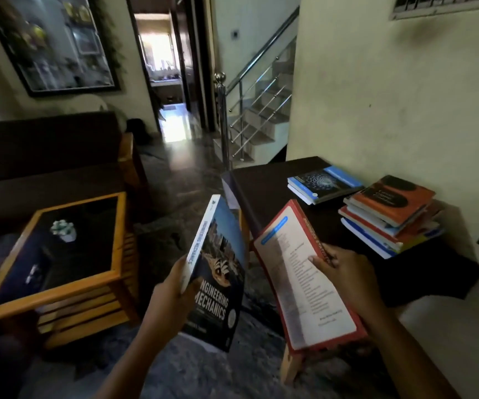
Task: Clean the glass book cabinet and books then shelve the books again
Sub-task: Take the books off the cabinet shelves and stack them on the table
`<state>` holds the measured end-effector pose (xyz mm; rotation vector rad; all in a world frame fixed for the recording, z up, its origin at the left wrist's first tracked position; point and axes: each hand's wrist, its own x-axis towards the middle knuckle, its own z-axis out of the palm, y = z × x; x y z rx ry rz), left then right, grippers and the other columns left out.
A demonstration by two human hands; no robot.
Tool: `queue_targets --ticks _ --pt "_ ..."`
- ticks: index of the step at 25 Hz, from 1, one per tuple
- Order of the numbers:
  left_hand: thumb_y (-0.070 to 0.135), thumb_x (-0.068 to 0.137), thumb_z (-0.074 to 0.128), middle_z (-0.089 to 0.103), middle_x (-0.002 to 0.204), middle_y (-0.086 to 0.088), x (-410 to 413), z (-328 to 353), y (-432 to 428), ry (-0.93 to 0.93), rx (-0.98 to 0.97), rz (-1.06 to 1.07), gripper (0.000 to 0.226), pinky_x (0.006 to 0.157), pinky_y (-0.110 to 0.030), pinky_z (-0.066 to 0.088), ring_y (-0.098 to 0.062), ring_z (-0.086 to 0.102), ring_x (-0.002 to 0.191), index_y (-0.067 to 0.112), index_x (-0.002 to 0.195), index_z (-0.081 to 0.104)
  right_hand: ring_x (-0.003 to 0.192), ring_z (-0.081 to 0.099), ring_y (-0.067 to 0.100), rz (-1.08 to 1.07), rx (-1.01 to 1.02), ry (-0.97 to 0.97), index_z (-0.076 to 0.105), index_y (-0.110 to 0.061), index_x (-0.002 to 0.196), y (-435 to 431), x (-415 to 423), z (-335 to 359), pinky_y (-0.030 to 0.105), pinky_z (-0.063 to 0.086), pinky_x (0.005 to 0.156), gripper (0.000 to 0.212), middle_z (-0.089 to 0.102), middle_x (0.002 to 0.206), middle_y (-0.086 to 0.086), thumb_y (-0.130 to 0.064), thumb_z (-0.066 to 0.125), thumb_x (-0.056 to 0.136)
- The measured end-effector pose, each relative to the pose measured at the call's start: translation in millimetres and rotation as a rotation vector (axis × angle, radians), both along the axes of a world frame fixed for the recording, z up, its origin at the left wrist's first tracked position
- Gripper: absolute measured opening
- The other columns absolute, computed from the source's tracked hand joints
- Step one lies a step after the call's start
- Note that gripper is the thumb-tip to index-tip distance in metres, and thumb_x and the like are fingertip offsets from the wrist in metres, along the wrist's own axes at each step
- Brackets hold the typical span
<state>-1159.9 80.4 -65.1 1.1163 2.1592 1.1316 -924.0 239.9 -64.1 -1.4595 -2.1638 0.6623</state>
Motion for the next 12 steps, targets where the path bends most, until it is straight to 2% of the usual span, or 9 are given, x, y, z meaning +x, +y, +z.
queue_targets --ticks 3,6,9,12 --pt "0.020 0.093 0.054 0.062 0.101 -0.002 -47 0 74 -0.004 0.027 -0.052 0.047 0.061 -0.021 0.053 -0.008 0.064 0.076 0.024 0.137 0.037 0.091 0.065 0.011 -0.065 0.041 -0.041 0.062 -0.027 0.117 68 -43 1 0.034 0.053 0.081 0.035 0.070 0.103 -0.007 -0.045 0.057 0.087" --pt "0.018 0.093 0.055 0.065 0.096 -0.001 -96 3 159 -0.101 0.067 -0.133 0.037 0.063 -0.026 0.056 -0.011 0.067 0.076 0.033 0.123 0.039 0.091 0.065 0.014 -0.178 0.081 -0.074 0.063 -0.025 0.115 137 -78 3 0.033 0.052 0.081 0.033 0.070 0.104 -0.003 -0.042 0.057 0.088" --pt "0.018 0.093 0.055 0.066 0.101 -0.006 -142 4 245 -0.074 0.092 -0.285 0.038 0.060 -0.022 0.056 -0.011 0.067 0.076 0.018 0.130 0.046 0.093 0.065 0.018 -0.293 0.123 -0.100 0.063 -0.021 0.118 192 -103 13 0.030 0.050 0.081 0.033 0.069 0.109 0.002 -0.035 0.059 0.089" --pt "0.017 0.094 0.052 0.061 0.098 0.002 -178 10 332 -0.058 0.071 -0.453 0.041 0.053 -0.017 0.052 -0.008 0.062 0.074 0.016 0.133 0.043 0.087 0.065 0.017 -0.482 0.083 -0.140 0.063 -0.023 0.119 244 -128 15 0.034 0.052 0.079 0.034 0.070 0.103 0.001 -0.037 0.057 0.089"
